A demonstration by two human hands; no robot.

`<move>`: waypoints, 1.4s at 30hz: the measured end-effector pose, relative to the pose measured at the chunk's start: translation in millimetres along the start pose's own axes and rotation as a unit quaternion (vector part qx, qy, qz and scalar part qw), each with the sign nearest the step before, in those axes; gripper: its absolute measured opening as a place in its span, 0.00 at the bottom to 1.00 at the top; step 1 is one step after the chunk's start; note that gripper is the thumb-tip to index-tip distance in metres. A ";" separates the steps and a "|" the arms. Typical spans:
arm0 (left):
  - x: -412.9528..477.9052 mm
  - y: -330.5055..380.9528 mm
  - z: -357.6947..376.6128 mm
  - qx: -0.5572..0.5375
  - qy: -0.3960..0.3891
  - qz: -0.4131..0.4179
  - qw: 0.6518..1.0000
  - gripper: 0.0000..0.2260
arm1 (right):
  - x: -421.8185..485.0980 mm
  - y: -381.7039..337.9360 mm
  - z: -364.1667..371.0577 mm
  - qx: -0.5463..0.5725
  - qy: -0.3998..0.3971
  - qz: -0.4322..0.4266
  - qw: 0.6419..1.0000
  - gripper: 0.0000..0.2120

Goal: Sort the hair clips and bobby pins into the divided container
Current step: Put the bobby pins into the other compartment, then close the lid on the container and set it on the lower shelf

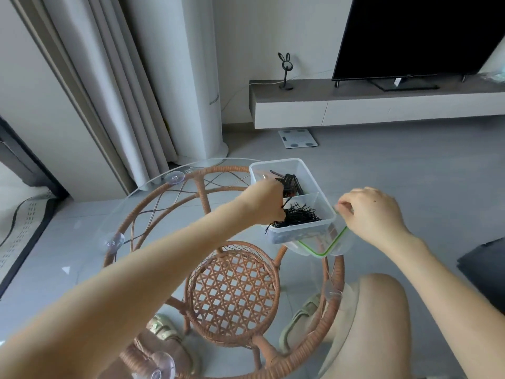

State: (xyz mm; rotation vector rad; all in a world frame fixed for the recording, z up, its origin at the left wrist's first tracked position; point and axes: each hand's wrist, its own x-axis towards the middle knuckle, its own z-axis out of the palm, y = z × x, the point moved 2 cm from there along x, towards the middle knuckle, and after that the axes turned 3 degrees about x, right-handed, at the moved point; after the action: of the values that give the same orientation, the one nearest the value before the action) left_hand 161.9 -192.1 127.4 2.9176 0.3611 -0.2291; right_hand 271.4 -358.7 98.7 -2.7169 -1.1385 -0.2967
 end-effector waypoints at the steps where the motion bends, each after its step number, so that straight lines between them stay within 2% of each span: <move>1: 16.8 4.1 1.9 0.020 -0.002 0.006 1.000 0.09 | -2.7 4.7 5.4 0.009 0.000 0.026 1.000 0.09; 4: 51.5 9.5 9.5 0.052 -0.012 0.025 0.998 0.11 | -9.3 22.5 21.6 0.028 -0.027 0.109 0.993 0.11; 7: 62.9 3.1 14.0 0.012 0.000 0.023 1.000 0.11 | -9.5 35.9 39.5 0.045 -0.090 0.177 0.979 0.19; 9: 62.9 -8.7 14.8 -0.020 0.063 -0.021 0.998 0.11 | -7.0 42.7 49.0 0.077 -0.122 0.222 0.964 0.24; 11: 57.3 -27.4 17.5 -0.041 0.142 -0.108 0.983 0.14 | -2.3 49.0 59.6 0.146 -0.142 0.279 0.938 0.29; 12: 53.1 -36.5 20.0 -0.045 0.157 -0.150 0.975 0.18 | -1.0 50.4 65.0 0.196 -0.147 0.309 0.919 0.30; 13: 49.8 -45.0 23.3 -0.055 0.146 -0.187 0.970 0.20 | -0.3 50.7 70.8 0.256 -0.142 0.333 0.896 0.27; 14: 47.8 -51.3 26.3 -0.079 0.120 -0.212 0.967 0.20 | 0.3 49.9 76.0 0.315 -0.129 0.351 0.872 0.21; 15: 47.1 -54.4 29.9 -0.126 0.082 -0.226 0.963 0.17 | 0.5 49.2 81.0 0.357 -0.117 0.364 0.852 0.15; 16: 47.5 -54.9 33.5 -0.192 0.042 -0.236 0.952 0.14 | 1.3 49.3 86.8 0.381 -0.106 0.373 0.839 0.14; 17: 47.9 -54.3 35.1 -0.261 0.022 -0.245 0.933 0.13 | 2.2 50.6 94.0 0.398 -0.096 0.380 0.830 0.15; 19: 47.2 -53.2 35.2 -0.343 0.036 -0.246 0.906 0.13 | 3.0 50.5 100.8 0.419 -0.076 0.395 0.814 0.14; 22: 34.1 -62.3 34.3 -0.350 0.044 -0.251 0.901 0.10 | 1.1 48.1 99.2 0.404 -0.060 0.411 0.815 0.15; 27: -4.5 -102.2 26.8 -0.284 -0.011 -0.260 0.923 0.12 | 2.5 43.1 77.9 0.328 -0.023 0.398 0.857 0.22; 30: -27.0 -130.6 17.0 -0.195 -0.062 -0.235 0.950 0.12 | 11.4 36.4 58.0 0.359 0.007 0.347 0.866 0.15; 32: -36.3 -146.3 15.2 -0.177 -0.108 -0.190 0.960 0.12 | 18.3 27.8 44.3 0.413 0.038 0.300 0.859 0.09; 34: -40.8 -148.5 13.0 -0.168 -0.149 -0.141 0.964 0.13 | 23.2 14.4 28.6 0.466 0.088 0.252 0.844 0.06; 36: -38.0 -137.7 10.1 -0.130 -0.169 -0.085 0.973 0.14 | 24.3 -2.5 13.2 0.478 0.146 0.195 0.844 0.04; 39: -28.6 -108.6 8.8 -0.106 -0.152 -0.023 0.982 0.14 | 19.4 -28.4 -5.1 0.488 0.217 0.131 0.835 0.05; 42: -27.5 -96.3 6.0 -0.129 -0.050 -0.022 0.990 0.13 | 10.7 -49.7 -18.9 0.522 0.253 0.081 0.810 0.07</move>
State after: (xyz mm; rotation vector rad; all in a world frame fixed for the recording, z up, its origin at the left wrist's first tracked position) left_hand 110.2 -107.9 110.0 2.6356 0.4066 -0.3086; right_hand 240.9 -321.6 124.0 -1.5846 -0.6010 -0.2384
